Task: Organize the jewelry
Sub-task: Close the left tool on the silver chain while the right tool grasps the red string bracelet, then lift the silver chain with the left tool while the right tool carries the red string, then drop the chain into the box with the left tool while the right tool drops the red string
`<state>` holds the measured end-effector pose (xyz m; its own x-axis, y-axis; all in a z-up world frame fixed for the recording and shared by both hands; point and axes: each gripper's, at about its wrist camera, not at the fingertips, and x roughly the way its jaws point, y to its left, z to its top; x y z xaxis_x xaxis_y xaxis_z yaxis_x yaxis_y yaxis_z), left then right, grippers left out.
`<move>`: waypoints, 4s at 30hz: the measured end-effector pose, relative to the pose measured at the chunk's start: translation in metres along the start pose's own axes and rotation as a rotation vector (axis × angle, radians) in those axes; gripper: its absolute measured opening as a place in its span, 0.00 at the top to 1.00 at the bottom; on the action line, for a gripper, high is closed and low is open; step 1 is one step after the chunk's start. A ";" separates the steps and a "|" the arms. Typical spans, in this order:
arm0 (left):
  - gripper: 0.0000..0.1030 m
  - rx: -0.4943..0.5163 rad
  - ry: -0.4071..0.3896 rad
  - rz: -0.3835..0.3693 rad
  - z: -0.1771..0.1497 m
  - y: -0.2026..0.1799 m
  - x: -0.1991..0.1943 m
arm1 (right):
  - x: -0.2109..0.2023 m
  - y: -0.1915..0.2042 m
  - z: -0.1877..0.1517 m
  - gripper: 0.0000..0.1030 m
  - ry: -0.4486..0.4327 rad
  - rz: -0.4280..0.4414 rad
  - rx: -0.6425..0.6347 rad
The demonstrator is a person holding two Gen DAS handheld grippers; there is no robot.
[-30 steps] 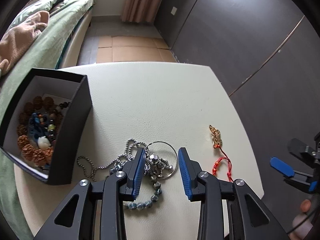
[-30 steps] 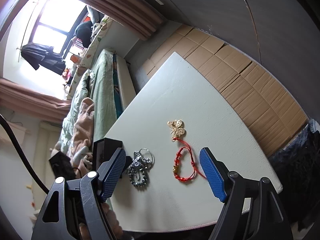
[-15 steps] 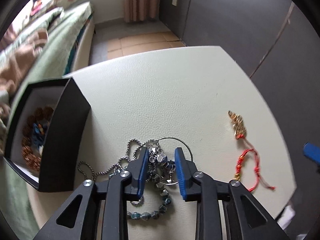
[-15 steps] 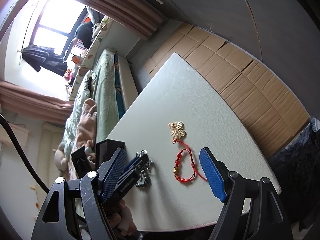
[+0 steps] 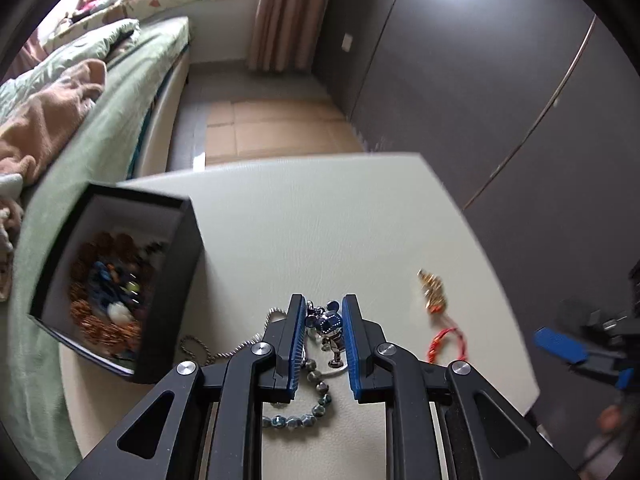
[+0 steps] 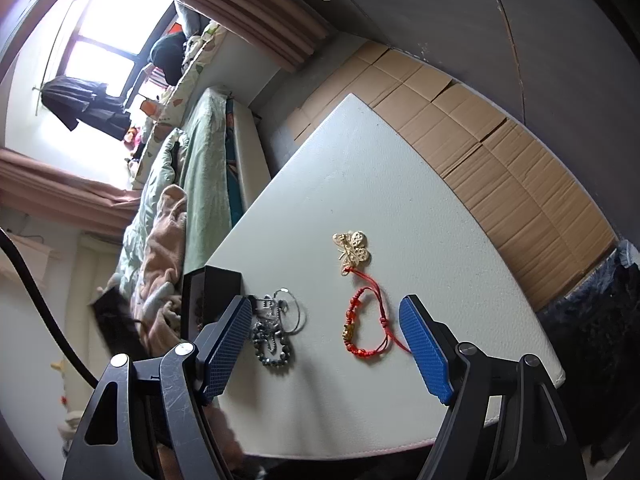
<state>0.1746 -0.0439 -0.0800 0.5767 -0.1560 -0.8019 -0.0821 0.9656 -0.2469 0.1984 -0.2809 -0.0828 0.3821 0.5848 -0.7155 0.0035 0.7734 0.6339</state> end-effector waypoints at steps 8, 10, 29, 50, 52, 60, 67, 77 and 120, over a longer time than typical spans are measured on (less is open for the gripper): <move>0.81 -0.029 -0.121 -0.044 0.013 0.006 -0.049 | 0.006 -0.002 -0.002 0.26 0.016 -0.024 -0.015; 0.81 -0.044 -0.148 -0.059 0.016 0.009 -0.061 | 0.011 0.001 -0.003 0.26 0.022 -0.047 -0.037; 0.81 -0.083 -0.292 -0.187 0.025 0.022 -0.133 | 0.078 0.023 -0.004 0.72 0.067 -0.450 -0.348; 0.81 -0.015 -0.459 -0.145 0.061 -0.007 -0.232 | 0.010 0.079 -0.013 0.96 -0.116 -0.186 -0.382; 0.81 -0.001 -0.477 -0.135 0.065 -0.013 -0.244 | 0.011 0.081 -0.013 0.96 -0.111 -0.171 -0.379; 0.81 0.033 -0.532 -0.079 0.073 -0.020 -0.277 | 0.009 0.089 -0.015 0.96 -0.124 -0.080 -0.365; 0.81 0.024 -0.546 -0.018 0.079 -0.007 -0.288 | 0.004 0.101 -0.017 0.96 -0.156 0.008 -0.365; 0.81 0.017 -0.554 0.050 0.094 0.020 -0.290 | 0.012 0.123 -0.026 0.96 -0.172 0.075 -0.418; 0.81 -0.264 -0.203 -0.050 0.040 0.124 -0.073 | 0.051 0.150 -0.027 0.96 -0.186 0.202 -0.397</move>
<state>0.1547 0.0957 -0.0307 0.7332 -0.1314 -0.6672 -0.2421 0.8664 -0.4367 0.1937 -0.1287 -0.0316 0.4977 0.7075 -0.5017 -0.4271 0.7034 0.5682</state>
